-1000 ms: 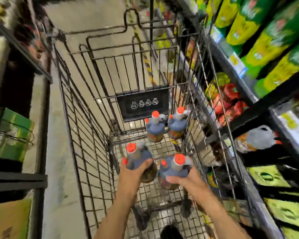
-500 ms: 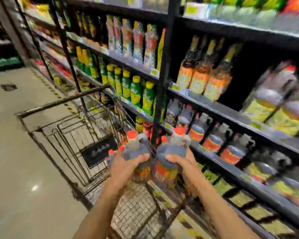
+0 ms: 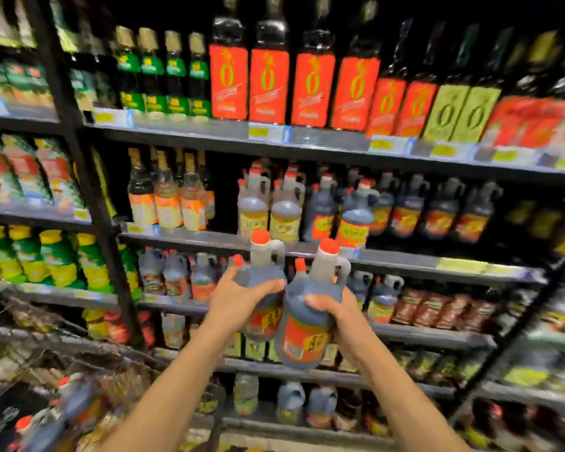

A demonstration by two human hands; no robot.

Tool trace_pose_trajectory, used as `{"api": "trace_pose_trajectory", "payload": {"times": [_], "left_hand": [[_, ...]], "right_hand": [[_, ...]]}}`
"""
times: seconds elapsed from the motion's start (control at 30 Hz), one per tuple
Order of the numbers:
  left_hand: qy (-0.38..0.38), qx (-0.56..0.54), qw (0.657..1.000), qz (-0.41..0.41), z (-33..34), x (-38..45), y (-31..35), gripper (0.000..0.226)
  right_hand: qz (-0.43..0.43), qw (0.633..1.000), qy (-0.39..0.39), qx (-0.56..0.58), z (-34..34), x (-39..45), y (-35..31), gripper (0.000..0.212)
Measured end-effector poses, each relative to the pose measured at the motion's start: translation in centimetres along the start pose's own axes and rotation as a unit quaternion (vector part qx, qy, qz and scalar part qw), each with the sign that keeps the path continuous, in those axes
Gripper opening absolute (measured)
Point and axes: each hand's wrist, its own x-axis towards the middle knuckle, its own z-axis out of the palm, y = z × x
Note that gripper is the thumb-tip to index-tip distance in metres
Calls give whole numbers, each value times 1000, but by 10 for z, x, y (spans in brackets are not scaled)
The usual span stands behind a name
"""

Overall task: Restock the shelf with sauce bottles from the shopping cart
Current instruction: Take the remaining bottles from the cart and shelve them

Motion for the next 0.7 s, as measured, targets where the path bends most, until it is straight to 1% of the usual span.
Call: {"api": "trace_pose_trajectory", "payload": {"times": [0.03,0.13,0.17,0.2,0.27,0.33,0.37,0.4,0.5,0.6,0.63,0.7], "left_hand": [[-27,-5,1000,4,22,1,8,108],[-98,-10,995,9,93,3,29,88],[-118,-4,993,12,116,5,34,80],[-137,1,990,21,139,7,38,76],[-161,3,987,30,185,11,46,78],[-177,-9,984,34,227,10,58,57],[-186,-12,982,34,248,14,61,50],[-195,-22,980,39,269,16,67,48],[-200,-33,978,40,326,32,80,62],[-180,-50,982,35,373,52,87,62],[-175,-50,983,31,387,59,89,68],[-151,-54,987,17,409,69,94,88]], "right_hand": [[-6,1000,24,1,-18,-7,-5,46],[-21,996,91,-2,-76,-27,-22,66],[-24,994,109,-2,-96,-32,-28,69],[-29,991,127,-5,-117,-36,-33,68],[-32,987,153,-19,-159,-41,-45,66],[-31,984,173,-32,-200,-42,-56,64],[-31,983,179,-32,-221,-40,-60,61],[-31,982,184,-30,-242,-37,-65,56],[-22,981,191,-32,-301,-19,-76,49],[-16,982,188,-22,-349,4,-82,52],[-15,982,186,-17,-363,13,-85,52],[-11,983,181,-6,-387,30,-89,53]]}}
